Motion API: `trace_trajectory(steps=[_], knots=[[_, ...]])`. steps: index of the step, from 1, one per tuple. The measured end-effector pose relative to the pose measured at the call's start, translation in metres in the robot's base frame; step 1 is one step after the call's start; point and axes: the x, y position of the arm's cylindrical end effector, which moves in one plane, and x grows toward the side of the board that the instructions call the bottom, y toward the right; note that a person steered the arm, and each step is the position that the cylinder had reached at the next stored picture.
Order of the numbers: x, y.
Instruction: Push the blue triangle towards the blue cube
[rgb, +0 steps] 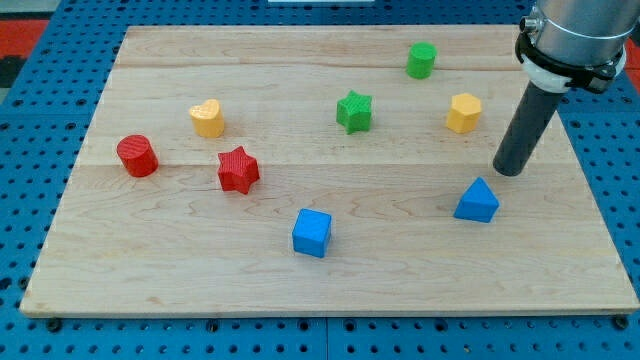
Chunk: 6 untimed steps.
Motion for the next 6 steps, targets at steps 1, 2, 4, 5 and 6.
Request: trace_trajectory(steps=[1,2,4,5,6], knots=[[0.025,0.000],[0.025,0.000],[0.051,-0.082],[0.051,-0.084],[0.063,-0.141]])
